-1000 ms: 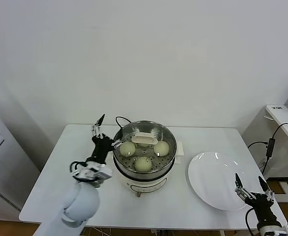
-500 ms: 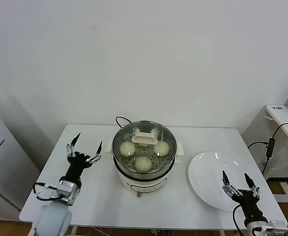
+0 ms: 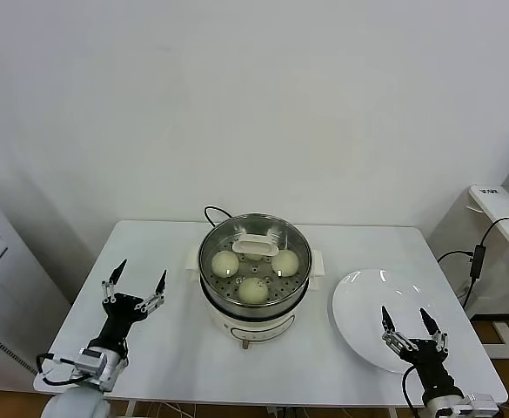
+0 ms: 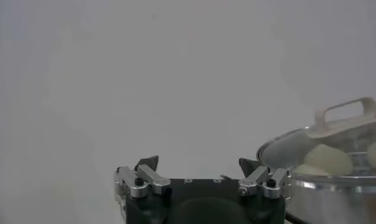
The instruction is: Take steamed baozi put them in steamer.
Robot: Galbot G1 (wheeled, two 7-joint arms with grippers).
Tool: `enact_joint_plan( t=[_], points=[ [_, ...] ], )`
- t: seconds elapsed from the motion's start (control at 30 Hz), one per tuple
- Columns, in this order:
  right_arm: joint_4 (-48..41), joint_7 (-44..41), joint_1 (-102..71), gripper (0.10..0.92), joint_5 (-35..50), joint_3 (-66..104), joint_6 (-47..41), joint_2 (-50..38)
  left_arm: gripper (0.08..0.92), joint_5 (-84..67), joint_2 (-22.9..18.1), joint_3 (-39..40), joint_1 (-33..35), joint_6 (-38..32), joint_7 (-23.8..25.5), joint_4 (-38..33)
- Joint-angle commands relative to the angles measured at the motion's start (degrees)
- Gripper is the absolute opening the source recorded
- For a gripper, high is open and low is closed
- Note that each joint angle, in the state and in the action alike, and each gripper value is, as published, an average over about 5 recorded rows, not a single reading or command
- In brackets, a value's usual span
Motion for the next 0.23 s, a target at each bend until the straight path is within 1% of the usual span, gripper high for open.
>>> enact_joint_plan(
  t=[0.03, 0.23],
  points=[
    [0.0, -1.5, 0.1, 0.823, -1.8, -1.0, 0.1, -0.2, 0.823, -3.6, -1.3, -2.5, 3.7, -2.7, 1.9, 0.3],
    [0.3, -1.6, 0.4, 0.823, -2.2, -1.4, 0.0, -0.5, 0.823, -4.8, -1.2, -3.2, 4.1, -2.8, 2.5, 0.2]
  ],
)
